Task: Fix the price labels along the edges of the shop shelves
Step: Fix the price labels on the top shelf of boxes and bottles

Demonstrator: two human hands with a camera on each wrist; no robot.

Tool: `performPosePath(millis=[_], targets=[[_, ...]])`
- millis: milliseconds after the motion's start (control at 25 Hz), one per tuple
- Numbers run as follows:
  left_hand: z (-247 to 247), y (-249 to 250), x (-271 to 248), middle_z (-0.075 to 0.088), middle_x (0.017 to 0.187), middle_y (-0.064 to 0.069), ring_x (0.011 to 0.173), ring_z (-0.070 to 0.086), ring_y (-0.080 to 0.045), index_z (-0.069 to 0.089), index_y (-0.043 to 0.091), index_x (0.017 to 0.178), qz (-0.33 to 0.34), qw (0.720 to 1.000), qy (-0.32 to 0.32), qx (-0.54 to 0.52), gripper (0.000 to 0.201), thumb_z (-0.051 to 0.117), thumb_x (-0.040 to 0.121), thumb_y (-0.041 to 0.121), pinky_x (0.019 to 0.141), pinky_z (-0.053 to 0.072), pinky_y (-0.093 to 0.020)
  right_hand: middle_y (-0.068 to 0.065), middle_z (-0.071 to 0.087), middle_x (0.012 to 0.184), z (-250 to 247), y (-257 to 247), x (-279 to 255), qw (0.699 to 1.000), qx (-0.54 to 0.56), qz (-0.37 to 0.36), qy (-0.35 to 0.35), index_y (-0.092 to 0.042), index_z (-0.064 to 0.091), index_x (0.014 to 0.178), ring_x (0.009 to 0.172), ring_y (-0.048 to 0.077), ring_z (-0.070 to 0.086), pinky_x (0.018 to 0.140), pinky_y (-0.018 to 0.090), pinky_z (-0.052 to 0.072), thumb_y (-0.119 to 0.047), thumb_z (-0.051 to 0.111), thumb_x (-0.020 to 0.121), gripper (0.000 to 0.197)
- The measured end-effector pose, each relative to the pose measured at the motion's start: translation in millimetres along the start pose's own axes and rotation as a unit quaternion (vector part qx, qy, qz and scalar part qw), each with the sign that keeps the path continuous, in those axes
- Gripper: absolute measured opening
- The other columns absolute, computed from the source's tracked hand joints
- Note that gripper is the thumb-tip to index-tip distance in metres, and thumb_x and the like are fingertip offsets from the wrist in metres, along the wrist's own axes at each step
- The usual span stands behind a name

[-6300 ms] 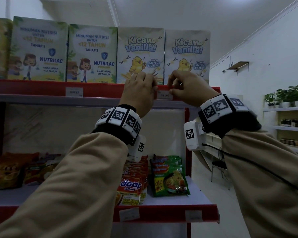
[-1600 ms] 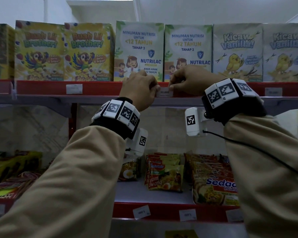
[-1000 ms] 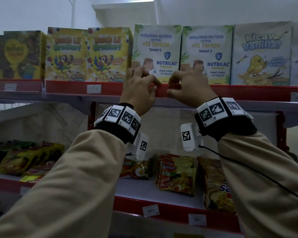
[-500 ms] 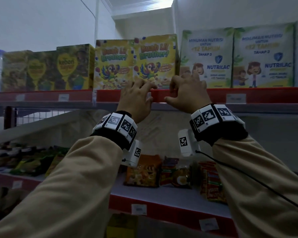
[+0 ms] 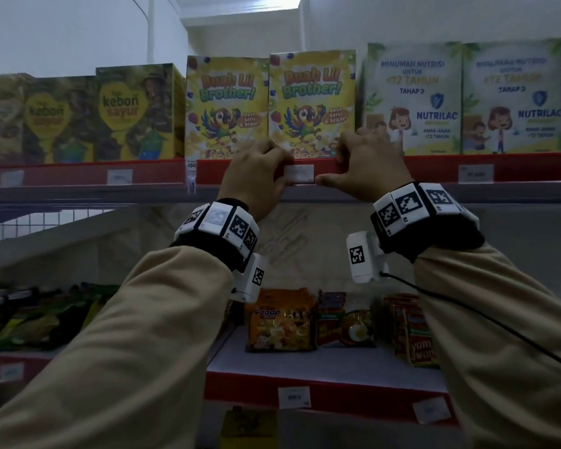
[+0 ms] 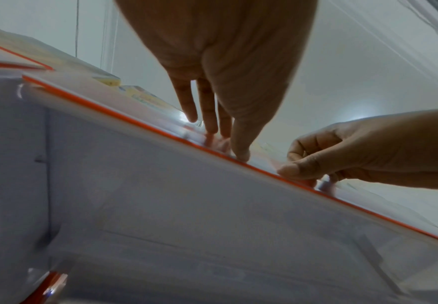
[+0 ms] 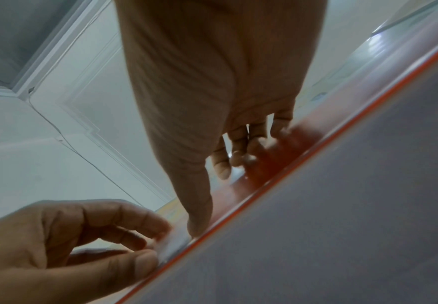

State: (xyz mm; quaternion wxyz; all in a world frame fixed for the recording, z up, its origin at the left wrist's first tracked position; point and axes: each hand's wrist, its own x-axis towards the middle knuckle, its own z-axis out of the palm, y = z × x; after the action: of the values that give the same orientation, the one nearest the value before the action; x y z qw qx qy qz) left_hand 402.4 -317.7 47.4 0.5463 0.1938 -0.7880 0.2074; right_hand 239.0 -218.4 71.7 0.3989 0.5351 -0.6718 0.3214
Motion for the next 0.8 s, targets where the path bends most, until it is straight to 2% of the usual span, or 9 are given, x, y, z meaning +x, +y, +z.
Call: performPosePath(millis=[160, 240, 320, 440, 600, 800], targets=[[1, -3, 3, 0.055, 0.108, -0.009, 0.107, 0.047, -0.026, 0.064, 0.012, 0.109, -0.003, 1.0, 0.012, -0.023, 0.032, 0.073, 0.08, 0.023, 0.09, 0.039, -0.033, 0.005, 0.055, 0.103, 0, -7, -1, 0.998, 0.045, -0.038, 0.013, -0.02, 0.052, 0.089, 0.103, 0.026, 0.045, 0.088, 0.036, 0.035, -0.053, 0.072, 0.073, 0.041], [1, -3, 3, 0.053, 0.108, -0.01, 0.107, 0.046, -0.026, 0.063, 0.013, 0.11, -0.006, 1.0, 0.009, -0.024, 0.033, 0.073, 0.08, 0.024, 0.09, 0.038, -0.032, 0.004, 0.056, 0.098, 3, -17, 2, 0.993, 0.093, -0.071, 0.023, -0.016, 0.058, 0.092, 0.094, 0.02, 0.048, 0.082, 0.028, 0.037, -0.044, 0.073, 0.077, 0.035], [1, -2, 4, 0.052, 0.111, -0.01, 0.109, 0.044, -0.026, 0.061, 0.013, 0.113, -0.006, 1.0, 0.0, -0.017, 0.034, 0.071, 0.082, 0.024, 0.092, 0.036, -0.033, 0.005, 0.06, 0.098, 5, -27, 5, 0.989, 0.109, -0.096, 0.027, -0.013, 0.062, 0.098, 0.089, 0.016, 0.051, 0.079, 0.026, 0.041, -0.035, 0.073, 0.079, 0.031], [1, -4, 5, 0.052, 0.115, -0.011, 0.111, 0.043, -0.028, 0.058, 0.012, 0.117, 0.0, 1.0, -0.023, -0.005, 0.036, 0.068, 0.084, 0.023, 0.095, 0.034, -0.035, 0.007, 0.063, 0.104, 8, -37, 6, 0.989, 0.099, -0.111, 0.027, -0.011, 0.064, 0.103, 0.094, 0.02, 0.057, 0.085, 0.03, 0.046, -0.027, 0.073, 0.079, 0.03], [-2, -2, 8, 0.051, 0.117, -0.012, 0.111, 0.043, -0.029, 0.058, 0.01, 0.117, -0.02, 0.999, -0.033, -0.015, 0.035, 0.066, 0.086, 0.024, 0.095, 0.031, -0.032, 0.009, 0.061, 0.105, 10, -44, 5, 0.992, 0.069, -0.098, 0.036, -0.01, 0.063, 0.103, 0.099, 0.025, 0.055, 0.09, 0.041, 0.046, -0.029, 0.069, 0.08, 0.03], [-8, -2, 6, 0.053, 0.113, -0.014, 0.109, 0.046, -0.029, 0.064, 0.008, 0.113, -0.012, 0.999, -0.028, -0.037, 0.03, 0.064, 0.087, 0.021, 0.09, 0.034, -0.031, 0.011, 0.062, 0.103, 16, -49, 0, 0.994, 0.06, -0.079, 0.044, -0.009, 0.063, 0.101, 0.101, 0.03, 0.053, 0.091, 0.044, 0.045, -0.034, 0.063, 0.082, 0.031]])
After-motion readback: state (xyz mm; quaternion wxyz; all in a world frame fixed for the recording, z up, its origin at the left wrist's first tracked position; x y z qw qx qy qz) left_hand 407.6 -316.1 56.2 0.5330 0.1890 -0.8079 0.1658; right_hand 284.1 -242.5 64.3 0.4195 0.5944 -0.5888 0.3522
